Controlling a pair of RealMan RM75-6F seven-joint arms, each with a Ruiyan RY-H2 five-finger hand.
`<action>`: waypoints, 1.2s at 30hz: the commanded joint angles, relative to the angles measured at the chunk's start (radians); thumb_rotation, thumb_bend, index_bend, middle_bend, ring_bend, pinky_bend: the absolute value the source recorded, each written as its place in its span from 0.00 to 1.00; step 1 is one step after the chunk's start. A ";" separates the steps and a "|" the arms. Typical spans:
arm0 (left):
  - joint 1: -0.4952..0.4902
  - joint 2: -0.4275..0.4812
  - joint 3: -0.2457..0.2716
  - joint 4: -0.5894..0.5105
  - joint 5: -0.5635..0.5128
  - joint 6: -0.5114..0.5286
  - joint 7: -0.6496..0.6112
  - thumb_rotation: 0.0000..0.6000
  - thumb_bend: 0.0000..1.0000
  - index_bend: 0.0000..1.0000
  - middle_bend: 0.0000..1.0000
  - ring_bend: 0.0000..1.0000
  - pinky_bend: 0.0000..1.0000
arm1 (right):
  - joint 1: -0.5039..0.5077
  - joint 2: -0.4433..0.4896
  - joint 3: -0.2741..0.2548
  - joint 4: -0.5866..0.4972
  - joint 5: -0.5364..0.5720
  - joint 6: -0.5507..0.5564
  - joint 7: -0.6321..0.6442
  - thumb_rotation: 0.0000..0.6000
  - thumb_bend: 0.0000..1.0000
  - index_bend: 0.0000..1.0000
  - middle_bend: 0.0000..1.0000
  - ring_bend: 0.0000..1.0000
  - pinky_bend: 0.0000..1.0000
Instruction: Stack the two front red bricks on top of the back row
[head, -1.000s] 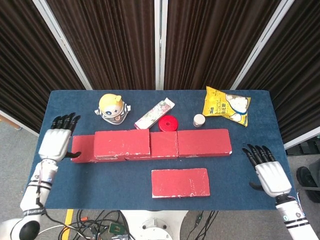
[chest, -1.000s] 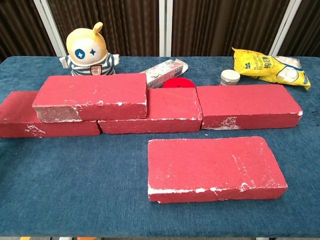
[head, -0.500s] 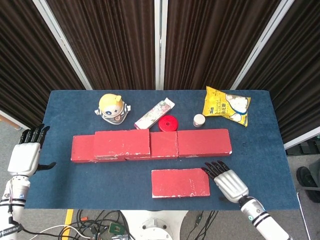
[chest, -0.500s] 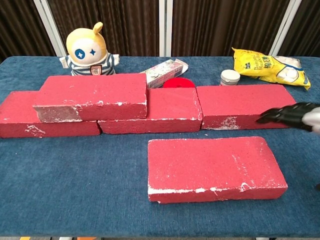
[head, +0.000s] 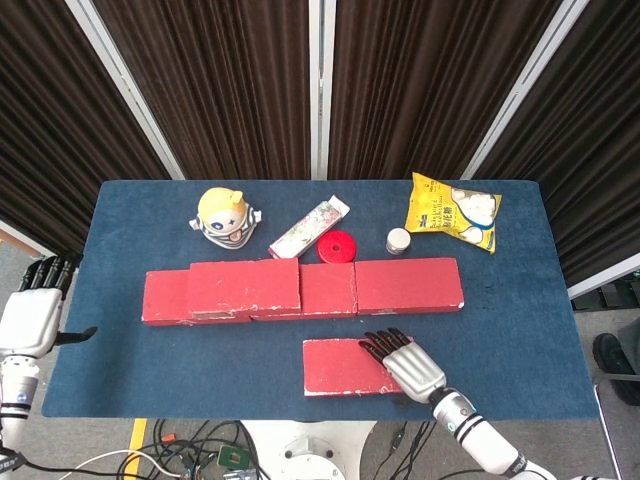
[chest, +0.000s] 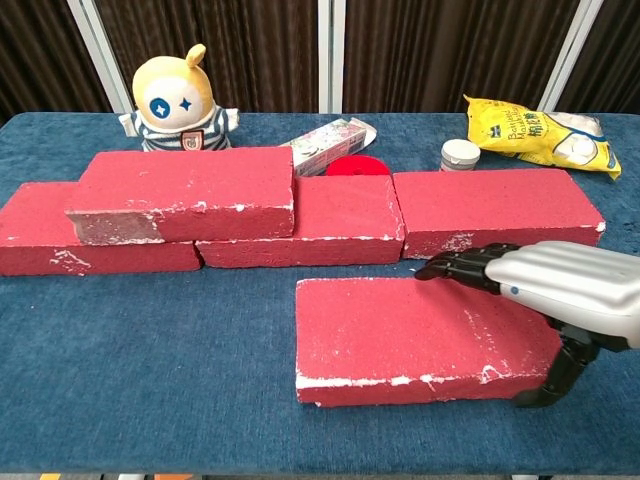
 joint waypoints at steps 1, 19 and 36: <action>0.009 0.008 -0.009 0.006 0.007 -0.013 -0.009 1.00 0.00 0.02 0.00 0.00 0.00 | 0.018 -0.026 0.013 0.007 0.038 0.006 -0.023 1.00 0.00 0.00 0.00 0.00 0.00; 0.054 0.021 -0.052 0.026 0.026 -0.069 -0.037 1.00 0.00 0.02 0.00 0.00 0.00 | 0.069 -0.084 -0.005 0.063 0.136 -0.010 0.039 1.00 0.00 0.00 0.00 0.00 0.00; 0.078 0.016 -0.079 0.033 0.034 -0.109 -0.049 1.00 0.00 0.02 0.00 0.00 0.00 | 0.054 -0.132 -0.013 0.125 0.051 0.078 0.134 1.00 0.01 0.00 0.11 0.00 0.00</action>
